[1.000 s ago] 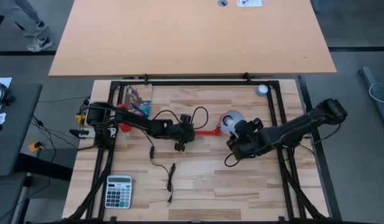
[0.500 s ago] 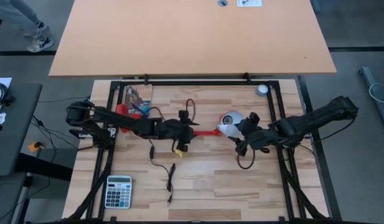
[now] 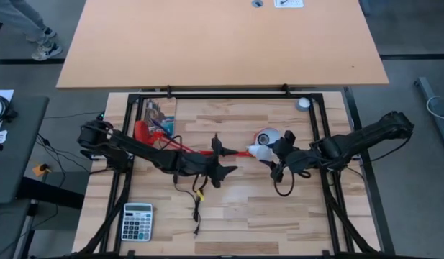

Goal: Screw lightbulb
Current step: Insert the lightbulb in the lamp

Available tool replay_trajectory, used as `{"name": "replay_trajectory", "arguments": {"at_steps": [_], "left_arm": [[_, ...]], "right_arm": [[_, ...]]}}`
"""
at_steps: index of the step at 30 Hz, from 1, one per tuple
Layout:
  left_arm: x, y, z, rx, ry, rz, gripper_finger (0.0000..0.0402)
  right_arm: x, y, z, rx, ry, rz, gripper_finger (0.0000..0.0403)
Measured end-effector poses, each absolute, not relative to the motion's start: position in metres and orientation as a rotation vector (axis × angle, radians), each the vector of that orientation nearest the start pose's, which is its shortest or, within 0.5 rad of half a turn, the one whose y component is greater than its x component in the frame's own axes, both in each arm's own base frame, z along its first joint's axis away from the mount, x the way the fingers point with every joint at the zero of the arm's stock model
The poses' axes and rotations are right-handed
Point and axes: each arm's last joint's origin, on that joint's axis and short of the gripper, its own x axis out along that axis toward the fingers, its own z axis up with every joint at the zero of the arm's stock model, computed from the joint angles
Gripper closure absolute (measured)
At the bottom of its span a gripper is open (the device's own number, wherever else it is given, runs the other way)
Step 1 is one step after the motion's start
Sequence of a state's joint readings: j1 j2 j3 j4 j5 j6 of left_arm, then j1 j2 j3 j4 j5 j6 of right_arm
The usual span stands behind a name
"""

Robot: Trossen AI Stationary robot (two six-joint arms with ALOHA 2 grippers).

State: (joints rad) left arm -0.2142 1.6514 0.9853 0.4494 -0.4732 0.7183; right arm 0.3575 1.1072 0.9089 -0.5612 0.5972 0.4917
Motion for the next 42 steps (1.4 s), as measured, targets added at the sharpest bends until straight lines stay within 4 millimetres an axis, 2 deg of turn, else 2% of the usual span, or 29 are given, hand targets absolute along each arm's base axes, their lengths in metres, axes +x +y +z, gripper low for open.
{"name": "replay_trajectory", "arguments": {"at_steps": [8, 14, 28, 35, 42], "left_arm": [[0.374, -0.068, 0.218, 0.803, 0.247, 0.246, 0.0107], [0.374, -0.066, 0.218, 0.774, 0.249, 0.265, 0.0107], [0.374, -0.060, 0.212, 0.690, 0.293, 0.266, 0.0136], [0.374, -0.062, 0.213, 0.679, 0.281, 0.259, 0.0137], [0.374, -0.061, 0.211, 0.676, 0.301, 0.254, 0.0137]], "right_arm": [[0.231, 0.071, 0.281, 0.106, 0.593, -0.266, 0.0117], [0.237, 0.071, 0.276, 0.101, 0.605, -0.265, 0.0117], [0.241, 0.071, 0.281, 0.115, 0.549, -0.250, 0.0117], [0.252, 0.073, 0.271, 0.102, 0.572, -0.232, 0.0117], [0.256, 0.071, 0.269, 0.094, 0.577, -0.225, 0.0117]]}}
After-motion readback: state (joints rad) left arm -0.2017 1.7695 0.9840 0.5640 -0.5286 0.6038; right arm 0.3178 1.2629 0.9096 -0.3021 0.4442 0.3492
